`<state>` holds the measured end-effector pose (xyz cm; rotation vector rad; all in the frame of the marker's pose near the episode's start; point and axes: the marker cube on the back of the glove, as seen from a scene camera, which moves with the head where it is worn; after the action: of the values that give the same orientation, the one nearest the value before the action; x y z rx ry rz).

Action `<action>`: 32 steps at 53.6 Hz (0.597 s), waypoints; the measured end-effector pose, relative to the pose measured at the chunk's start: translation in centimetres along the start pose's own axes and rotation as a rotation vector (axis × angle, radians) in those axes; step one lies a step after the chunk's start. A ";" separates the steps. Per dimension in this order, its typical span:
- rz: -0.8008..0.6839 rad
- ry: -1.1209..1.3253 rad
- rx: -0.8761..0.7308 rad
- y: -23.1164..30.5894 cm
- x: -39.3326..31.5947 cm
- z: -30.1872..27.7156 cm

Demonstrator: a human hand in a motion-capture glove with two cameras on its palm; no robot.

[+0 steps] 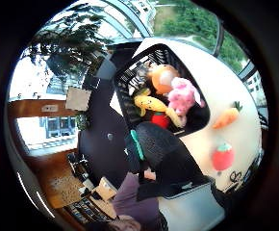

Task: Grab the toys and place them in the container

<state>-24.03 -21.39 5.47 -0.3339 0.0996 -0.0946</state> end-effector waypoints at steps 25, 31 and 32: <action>0.119 0.031 -0.008 10.4 19.3 10.5; 0.117 0.031 -0.096 11.6 19.2 17.6; 0.115 0.029 -0.135 11.9 18.9 19.3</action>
<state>-2.24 -6.02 18.15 -0.4612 0.1544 0.0216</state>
